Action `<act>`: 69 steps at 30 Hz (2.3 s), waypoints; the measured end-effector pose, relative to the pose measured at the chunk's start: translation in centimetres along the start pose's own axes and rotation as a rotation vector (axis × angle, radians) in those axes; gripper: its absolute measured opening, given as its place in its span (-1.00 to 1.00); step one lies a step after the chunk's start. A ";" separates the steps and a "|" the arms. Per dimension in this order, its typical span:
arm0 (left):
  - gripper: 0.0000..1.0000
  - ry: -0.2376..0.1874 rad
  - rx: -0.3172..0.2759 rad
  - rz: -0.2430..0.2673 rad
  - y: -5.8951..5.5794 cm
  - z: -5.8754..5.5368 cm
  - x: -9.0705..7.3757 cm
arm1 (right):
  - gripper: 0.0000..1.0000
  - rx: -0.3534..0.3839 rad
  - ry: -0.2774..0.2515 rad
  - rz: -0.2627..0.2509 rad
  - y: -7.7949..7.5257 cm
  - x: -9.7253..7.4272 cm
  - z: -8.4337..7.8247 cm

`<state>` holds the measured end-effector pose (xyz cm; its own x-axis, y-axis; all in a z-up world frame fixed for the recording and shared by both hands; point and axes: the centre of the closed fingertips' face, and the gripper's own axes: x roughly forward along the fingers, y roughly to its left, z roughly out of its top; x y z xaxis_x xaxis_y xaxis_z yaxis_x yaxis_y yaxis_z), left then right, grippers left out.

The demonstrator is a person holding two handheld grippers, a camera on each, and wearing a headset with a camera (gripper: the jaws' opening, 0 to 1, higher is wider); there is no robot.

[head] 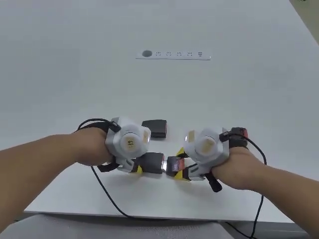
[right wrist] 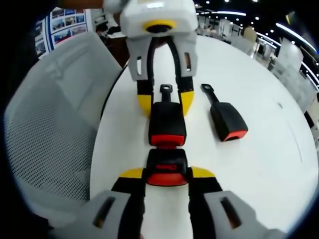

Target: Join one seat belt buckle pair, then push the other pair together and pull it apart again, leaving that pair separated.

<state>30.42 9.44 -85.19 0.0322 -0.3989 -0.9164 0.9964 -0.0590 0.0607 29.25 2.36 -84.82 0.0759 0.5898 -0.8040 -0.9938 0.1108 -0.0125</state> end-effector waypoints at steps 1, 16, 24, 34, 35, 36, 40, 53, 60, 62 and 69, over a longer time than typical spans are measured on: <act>-0.37 -0.001 -0.003 0.001 0.0 0.0 0.0 | -0.36 0.002 -0.003 -0.002 0.0 0.0 0.0; -0.34 0.025 -0.016 -0.007 0.1 0.1 0.1 | -0.33 0.028 -0.019 -0.009 0.2 -0.1 0.2; -0.33 0.053 -0.007 0.005 0.0 -0.4 -0.1 | -0.32 0.036 -0.025 -0.012 0.3 -0.3 0.4; -0.27 -0.031 -0.068 0.056 0.5 1.0 -2.2 | -0.30 0.003 -0.074 -0.023 0.7 -1.8 2.0; -0.26 -0.036 -0.071 0.060 0.6 1.2 -2.3 | -0.30 0.004 -0.074 -0.024 0.8 -2.0 2.1; -0.24 -0.047 -0.070 0.067 0.7 1.5 -2.6 | -0.29 0.003 -0.076 -0.029 0.7 -2.1 2.2; -0.23 -0.089 -0.090 0.092 1.4 2.5 -3.4 | -0.29 0.004 -0.085 -0.042 0.3 -2.8 2.3; -0.16 -0.124 -0.095 0.156 4.7 3.7 -3.8 | -0.26 -0.017 -0.056 -0.059 -2.3 -5.4 -0.2; -0.07 -0.137 -0.099 0.183 7.1 4.3 -3.9 | -0.28 -0.001 -0.025 -0.093 -5.1 -7.7 -3.1; -0.04 -0.145 -0.095 0.187 7.6 4.5 -3.8 | -0.28 0.008 -0.023 -0.100 -5.5 -8.3 -3.7; -0.01 -0.140 -0.108 0.172 9.1 4.1 -2.6 | -0.27 0.046 0.022 -0.126 -7.2 -9.8 -7.0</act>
<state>39.06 6.20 -80.63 0.1980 -0.5182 -0.8320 0.9801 0.1161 0.1610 35.14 -9.82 -81.05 0.1979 0.5510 -0.8107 -0.9716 0.2198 -0.0878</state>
